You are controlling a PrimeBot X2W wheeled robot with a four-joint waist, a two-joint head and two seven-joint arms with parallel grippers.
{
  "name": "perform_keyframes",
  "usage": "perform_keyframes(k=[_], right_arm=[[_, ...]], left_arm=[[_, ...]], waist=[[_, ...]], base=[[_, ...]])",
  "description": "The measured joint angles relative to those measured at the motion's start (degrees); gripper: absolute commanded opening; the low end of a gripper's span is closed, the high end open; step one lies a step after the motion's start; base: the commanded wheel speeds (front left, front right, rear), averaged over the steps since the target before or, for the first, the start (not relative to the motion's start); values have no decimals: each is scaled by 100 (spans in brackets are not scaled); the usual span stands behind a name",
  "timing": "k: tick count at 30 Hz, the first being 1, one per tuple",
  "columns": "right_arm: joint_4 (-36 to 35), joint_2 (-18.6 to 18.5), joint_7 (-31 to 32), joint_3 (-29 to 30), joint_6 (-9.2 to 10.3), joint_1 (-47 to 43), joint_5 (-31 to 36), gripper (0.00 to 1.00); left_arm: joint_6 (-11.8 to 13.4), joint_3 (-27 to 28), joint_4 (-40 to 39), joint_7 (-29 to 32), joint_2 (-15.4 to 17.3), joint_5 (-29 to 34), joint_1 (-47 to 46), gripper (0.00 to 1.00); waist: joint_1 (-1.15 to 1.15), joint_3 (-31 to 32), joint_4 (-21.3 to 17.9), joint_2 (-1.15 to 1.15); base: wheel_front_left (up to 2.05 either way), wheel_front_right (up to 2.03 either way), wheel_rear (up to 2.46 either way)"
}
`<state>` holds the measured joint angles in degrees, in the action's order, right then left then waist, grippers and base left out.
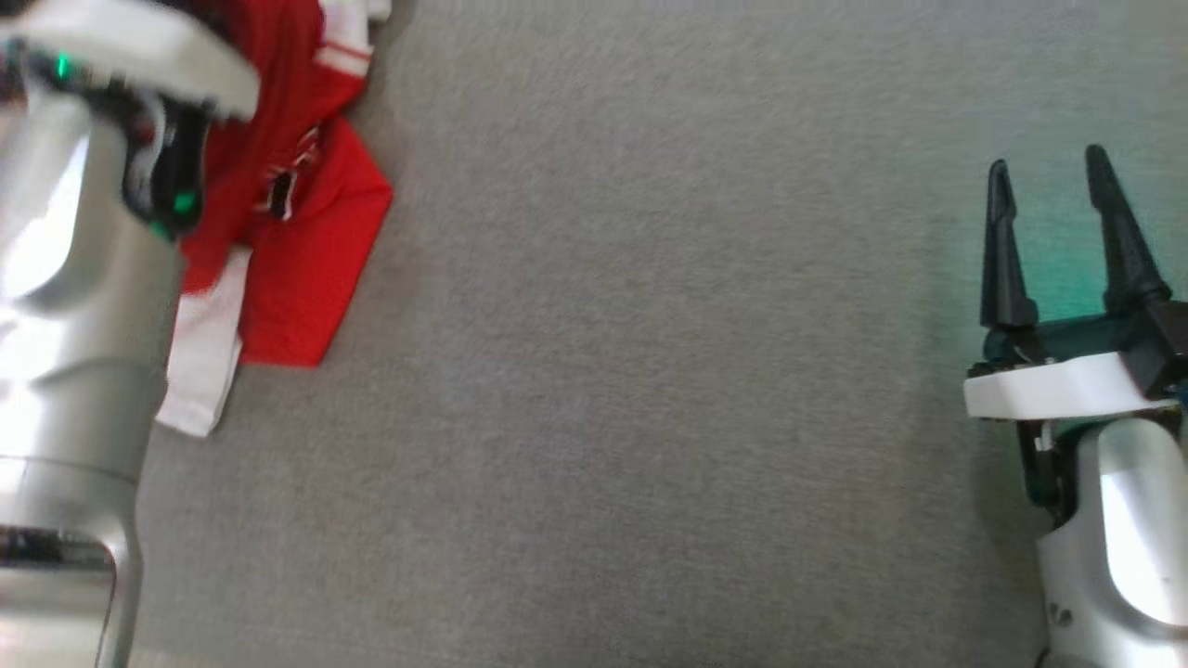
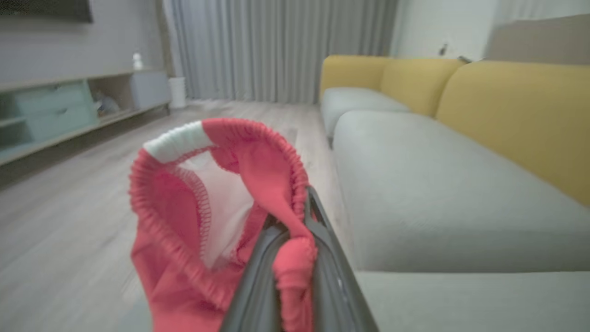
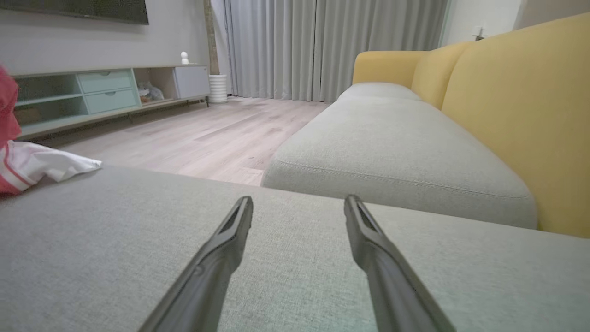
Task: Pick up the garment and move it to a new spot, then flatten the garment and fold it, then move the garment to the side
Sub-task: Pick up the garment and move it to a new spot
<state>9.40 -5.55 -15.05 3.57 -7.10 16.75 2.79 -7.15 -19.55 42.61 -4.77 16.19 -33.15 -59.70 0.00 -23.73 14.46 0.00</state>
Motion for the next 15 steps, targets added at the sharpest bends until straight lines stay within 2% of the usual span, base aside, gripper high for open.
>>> perform_keyframes(k=[7,11,15], right_arm=[[-20,190,0,-53,0,-236,-213,100],[-20,222,1,-189,0,-448,-541,100],[-42,253,1,-300,0,-634,-842,100]], left_arm=[[-1,-956,-1572,506,278,223,-521,0],[-41,-1484,-2006,859,375,275,-719,0],[-44,-1990,-2215,923,365,98,-882,0]], waist=[[0,534,-679,0],[-1,824,-1263,0],[-1,1074,-1924,0]], base=[[0,0,0],[0,0,0],[0,0,0]])
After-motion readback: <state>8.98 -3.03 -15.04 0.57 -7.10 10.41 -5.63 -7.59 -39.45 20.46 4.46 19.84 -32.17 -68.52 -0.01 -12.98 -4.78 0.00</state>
